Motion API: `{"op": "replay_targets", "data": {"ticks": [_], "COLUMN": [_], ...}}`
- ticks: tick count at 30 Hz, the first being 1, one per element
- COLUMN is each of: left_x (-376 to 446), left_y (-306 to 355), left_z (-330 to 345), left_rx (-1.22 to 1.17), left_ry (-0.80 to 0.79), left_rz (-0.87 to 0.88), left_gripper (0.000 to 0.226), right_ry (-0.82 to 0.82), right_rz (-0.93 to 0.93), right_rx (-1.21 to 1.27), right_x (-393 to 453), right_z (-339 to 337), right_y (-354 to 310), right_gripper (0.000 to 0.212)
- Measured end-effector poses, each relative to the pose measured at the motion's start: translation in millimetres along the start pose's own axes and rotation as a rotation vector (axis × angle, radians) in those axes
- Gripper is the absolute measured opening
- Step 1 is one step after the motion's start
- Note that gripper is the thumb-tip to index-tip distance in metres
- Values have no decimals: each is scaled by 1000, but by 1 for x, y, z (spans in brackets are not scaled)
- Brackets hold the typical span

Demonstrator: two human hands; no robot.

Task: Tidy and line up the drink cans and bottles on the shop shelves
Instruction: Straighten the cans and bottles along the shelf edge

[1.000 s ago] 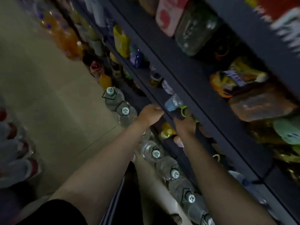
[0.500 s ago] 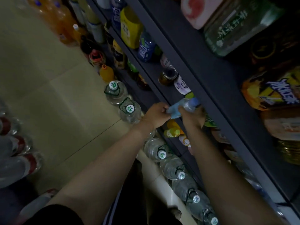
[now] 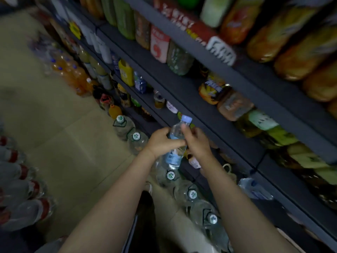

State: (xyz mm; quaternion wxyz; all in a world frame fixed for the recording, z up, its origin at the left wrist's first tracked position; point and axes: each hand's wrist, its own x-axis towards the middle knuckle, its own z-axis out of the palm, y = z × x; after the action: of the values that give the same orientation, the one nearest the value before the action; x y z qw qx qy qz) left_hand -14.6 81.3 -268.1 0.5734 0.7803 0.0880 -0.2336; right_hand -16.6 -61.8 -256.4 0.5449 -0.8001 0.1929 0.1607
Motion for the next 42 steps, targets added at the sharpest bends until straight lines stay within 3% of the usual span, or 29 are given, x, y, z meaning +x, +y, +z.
{"op": "replay_targets", "data": {"ticks": [3, 8, 10, 14, 19, 22, 24, 27, 29, 32, 36, 40, 42], "left_x": [-67, -175, -214, -282, -333, -339, -333, -321, -315, -306, -298, -290, -286], "left_y": [60, 163, 202, 279, 355, 380, 390, 402, 410, 424, 439, 451, 453], "left_z": [43, 118, 141, 183, 232, 254, 263, 276, 287, 302, 313, 319, 322], "left_rx": [-211, -379, -411, -403, -307, -242, -229, -126, 13, 116, 168, 266, 282], "left_ry": [34, 37, 28, -69, -162, -110, -105, -91, -47, 37, 130, 156, 140], "left_rz": [99, 363, 480, 679, 872, 939, 944, 952, 979, 996, 1038, 1041, 1018], "left_gripper": [18, 48, 43, 27, 49, 42, 26, 49, 59, 75, 67, 55, 67], "right_ry": [-41, -20, -1, 27, 370, 573, 679, 790, 843, 915, 1013, 1323, 1494], "right_rz": [-77, -385, -540, -765, -932, -961, -953, -888, -856, -813, -767, -881, -924], "right_rx": [87, 218, 235, 168, 148, 140, 125, 64, 50, 5, -190, -559, -684], "right_x": [-67, -181, -221, -292, -351, -369, -370, -368, -367, -362, -354, -343, -337], "right_z": [-62, -178, -226, -307, -381, -413, -432, -455, -464, -470, -476, -485, -491], "right_y": [-15, -39, -51, -71, -88, -103, -113, -128, -134, -138, -143, -129, -115], "right_gripper": [55, 41, 32, 49, 44, 41, 50, 74, 75, 65, 49, 22, 12]}}
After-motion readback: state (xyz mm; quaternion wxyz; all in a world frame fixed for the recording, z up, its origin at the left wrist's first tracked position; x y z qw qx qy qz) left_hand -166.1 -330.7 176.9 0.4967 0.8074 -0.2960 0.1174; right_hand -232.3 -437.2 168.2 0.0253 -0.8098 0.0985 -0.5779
